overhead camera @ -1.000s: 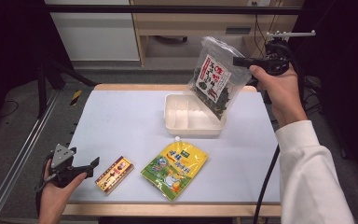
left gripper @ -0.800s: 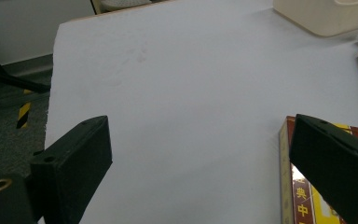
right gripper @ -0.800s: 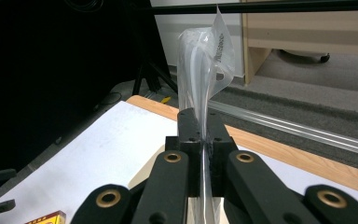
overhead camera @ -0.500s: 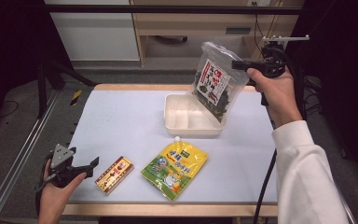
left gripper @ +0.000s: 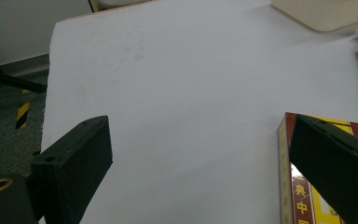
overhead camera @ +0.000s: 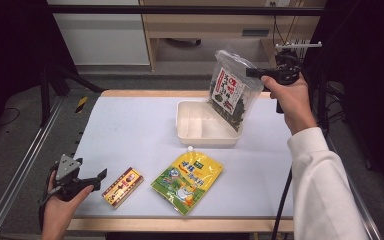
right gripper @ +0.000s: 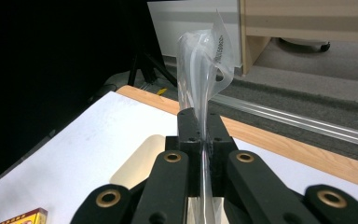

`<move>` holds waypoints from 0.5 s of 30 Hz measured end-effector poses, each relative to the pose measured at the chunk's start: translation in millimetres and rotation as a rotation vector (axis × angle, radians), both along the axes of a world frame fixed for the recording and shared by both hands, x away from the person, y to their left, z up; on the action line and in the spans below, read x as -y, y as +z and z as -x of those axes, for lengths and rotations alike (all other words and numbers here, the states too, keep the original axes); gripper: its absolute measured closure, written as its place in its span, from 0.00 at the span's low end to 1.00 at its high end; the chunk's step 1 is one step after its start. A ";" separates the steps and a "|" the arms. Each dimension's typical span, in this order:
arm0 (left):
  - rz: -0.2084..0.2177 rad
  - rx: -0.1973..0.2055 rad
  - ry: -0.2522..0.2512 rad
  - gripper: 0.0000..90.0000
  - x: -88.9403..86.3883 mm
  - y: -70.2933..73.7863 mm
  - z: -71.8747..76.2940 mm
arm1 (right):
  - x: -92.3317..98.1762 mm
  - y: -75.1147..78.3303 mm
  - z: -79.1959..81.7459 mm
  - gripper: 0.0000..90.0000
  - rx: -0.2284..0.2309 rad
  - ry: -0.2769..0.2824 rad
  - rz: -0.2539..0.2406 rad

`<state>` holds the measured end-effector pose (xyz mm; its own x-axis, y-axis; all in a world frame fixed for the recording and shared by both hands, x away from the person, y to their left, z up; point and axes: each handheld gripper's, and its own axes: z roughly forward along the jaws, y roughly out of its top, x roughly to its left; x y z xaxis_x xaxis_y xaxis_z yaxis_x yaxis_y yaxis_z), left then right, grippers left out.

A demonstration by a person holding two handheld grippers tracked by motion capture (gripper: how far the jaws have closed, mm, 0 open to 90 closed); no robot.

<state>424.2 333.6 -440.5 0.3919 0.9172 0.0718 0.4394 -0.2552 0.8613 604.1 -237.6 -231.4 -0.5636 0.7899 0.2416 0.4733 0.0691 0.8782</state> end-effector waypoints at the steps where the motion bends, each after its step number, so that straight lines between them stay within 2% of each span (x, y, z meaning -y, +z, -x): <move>1: 0.000 0.000 0.000 0.06 0.1 0.0 0.0 | 0.0 -1.6 -0.7 0.99 -0.001 0.000 -0.001; 15: -0.007 -0.006 -0.008 0.06 1.9 -1.5 -0.9 | 7.0 -26.2 -5.9 0.99 -0.017 0.000 -0.017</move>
